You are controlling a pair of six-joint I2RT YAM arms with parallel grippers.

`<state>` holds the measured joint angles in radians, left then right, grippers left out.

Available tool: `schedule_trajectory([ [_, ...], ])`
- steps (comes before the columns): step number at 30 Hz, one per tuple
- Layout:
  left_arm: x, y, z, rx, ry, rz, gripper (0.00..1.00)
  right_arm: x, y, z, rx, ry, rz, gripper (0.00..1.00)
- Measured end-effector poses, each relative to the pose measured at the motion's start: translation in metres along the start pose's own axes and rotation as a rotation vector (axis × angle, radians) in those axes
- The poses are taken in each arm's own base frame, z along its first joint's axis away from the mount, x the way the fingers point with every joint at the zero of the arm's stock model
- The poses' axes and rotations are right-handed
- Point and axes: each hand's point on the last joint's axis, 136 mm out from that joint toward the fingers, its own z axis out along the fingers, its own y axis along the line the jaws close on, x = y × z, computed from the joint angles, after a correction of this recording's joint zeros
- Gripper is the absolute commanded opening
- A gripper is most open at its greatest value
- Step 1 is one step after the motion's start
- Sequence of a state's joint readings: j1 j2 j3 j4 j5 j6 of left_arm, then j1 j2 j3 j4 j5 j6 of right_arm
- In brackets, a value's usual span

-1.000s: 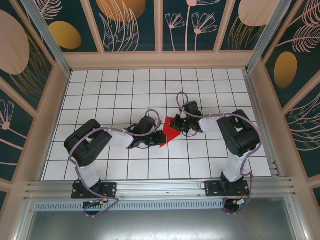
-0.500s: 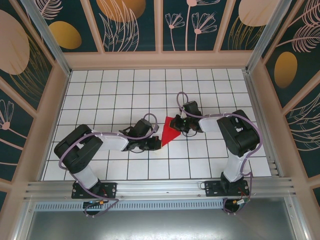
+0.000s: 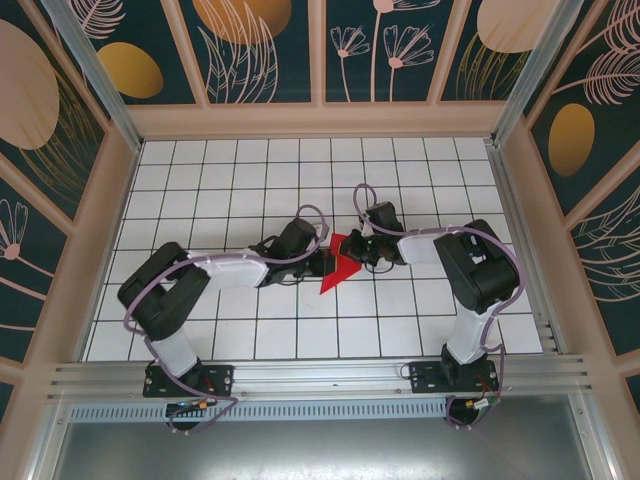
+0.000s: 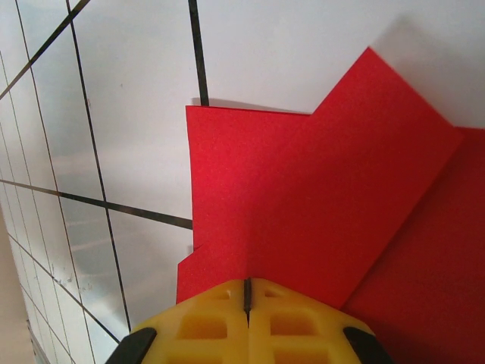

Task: Fold a paper plane with a square sheet of paper (pick it up from the middle)
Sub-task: Fourth fold the wing at the center of the table.

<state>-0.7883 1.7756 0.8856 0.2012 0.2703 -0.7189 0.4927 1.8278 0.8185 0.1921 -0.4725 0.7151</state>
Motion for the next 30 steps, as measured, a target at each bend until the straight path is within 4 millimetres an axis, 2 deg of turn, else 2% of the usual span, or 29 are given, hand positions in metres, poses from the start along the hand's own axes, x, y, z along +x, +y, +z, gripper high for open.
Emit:
schedule_trajectory([
  [2, -0.002, 0.003, 0.011, -0.011, 0.008, -0.004, 0.00, 0.000, 0.000, 0.000, 0.000, 0.000, 0.001, 0.00],
  [5, 0.006, 0.016, 0.023, -0.044, 0.036, -0.016, 0.00, 0.000, 0.000, 0.000, 0.000, 0.000, 0.001, 0.00],
  [13, 0.014, 0.022, 0.025, -0.051, 0.048, -0.014, 0.00, 0.000, 0.000, 0.000, 0.002, 0.002, 0.003, 0.00],
  [20, 0.035, 0.027, 0.009, -0.060, 0.051, 0.020, 0.00, -0.001, 0.000, 0.001, 0.007, 0.009, 0.007, 0.00],
  [30, 0.078, 0.034, -0.024, -0.077, 0.125, 0.047, 0.00, -0.001, 0.000, 0.002, 0.009, 0.015, 0.011, 0.00],
])
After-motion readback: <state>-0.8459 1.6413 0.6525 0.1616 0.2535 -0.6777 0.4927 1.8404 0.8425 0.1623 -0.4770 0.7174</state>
